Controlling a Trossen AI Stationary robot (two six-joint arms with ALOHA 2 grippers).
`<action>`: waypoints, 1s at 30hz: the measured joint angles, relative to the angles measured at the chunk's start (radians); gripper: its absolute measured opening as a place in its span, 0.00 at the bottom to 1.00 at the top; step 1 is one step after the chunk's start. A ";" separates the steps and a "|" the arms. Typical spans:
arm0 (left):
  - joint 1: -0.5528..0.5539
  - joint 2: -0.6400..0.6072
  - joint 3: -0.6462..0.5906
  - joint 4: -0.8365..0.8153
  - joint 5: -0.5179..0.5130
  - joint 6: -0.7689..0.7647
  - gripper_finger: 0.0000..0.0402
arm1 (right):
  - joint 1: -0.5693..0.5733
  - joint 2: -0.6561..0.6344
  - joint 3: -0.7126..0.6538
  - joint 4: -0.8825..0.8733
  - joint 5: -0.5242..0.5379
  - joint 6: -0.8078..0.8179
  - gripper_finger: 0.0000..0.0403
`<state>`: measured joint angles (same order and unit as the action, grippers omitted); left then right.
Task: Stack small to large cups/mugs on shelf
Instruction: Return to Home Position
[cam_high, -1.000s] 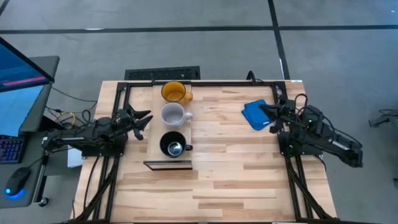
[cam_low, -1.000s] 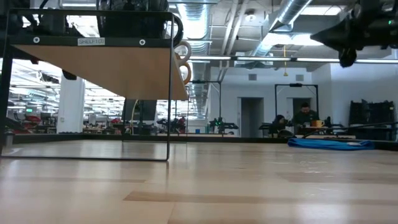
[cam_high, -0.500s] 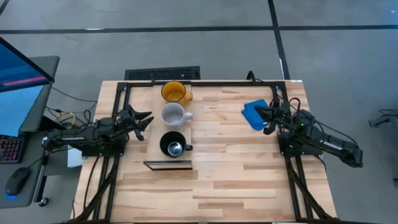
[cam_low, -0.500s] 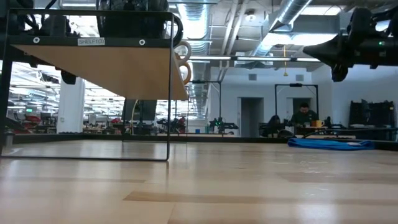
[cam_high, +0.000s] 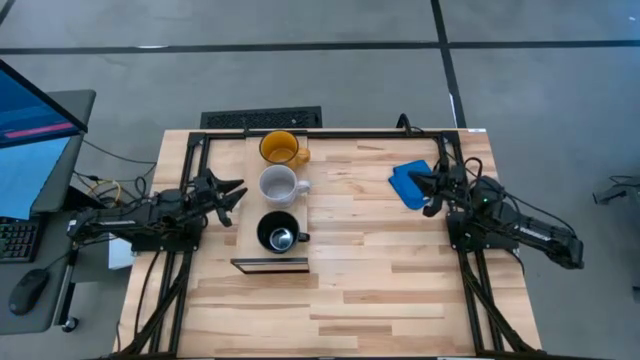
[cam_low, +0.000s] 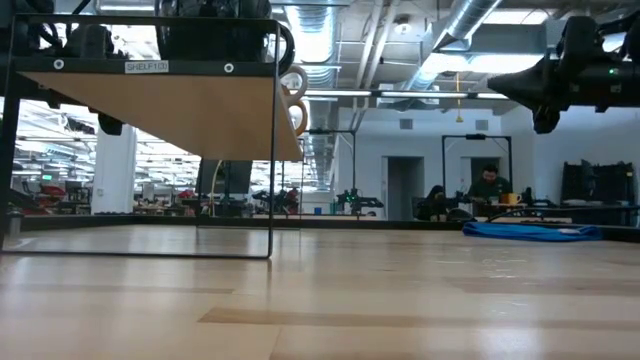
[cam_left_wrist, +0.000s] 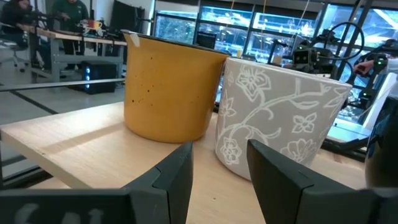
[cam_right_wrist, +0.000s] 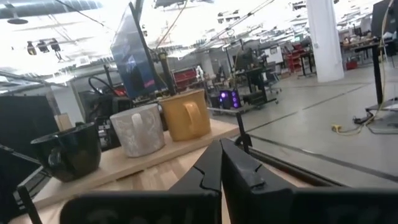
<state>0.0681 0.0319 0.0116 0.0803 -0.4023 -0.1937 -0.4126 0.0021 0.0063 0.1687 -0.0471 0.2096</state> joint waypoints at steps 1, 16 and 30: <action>0.000 0.000 0.000 0.000 0.001 0.001 0.35 | 0.000 0.000 0.000 -0.012 0.000 0.000 0.07; 0.000 0.000 0.000 -0.002 0.002 0.004 0.35 | 0.000 0.000 0.000 -0.150 0.000 0.000 0.07; 0.000 0.000 -0.001 -0.003 0.001 0.006 0.35 | 0.000 0.000 -0.001 -0.150 -0.001 0.000 0.07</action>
<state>0.0681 0.0319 0.0109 0.0772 -0.4015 -0.1879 -0.4126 0.0025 0.0055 0.0187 -0.0479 0.2100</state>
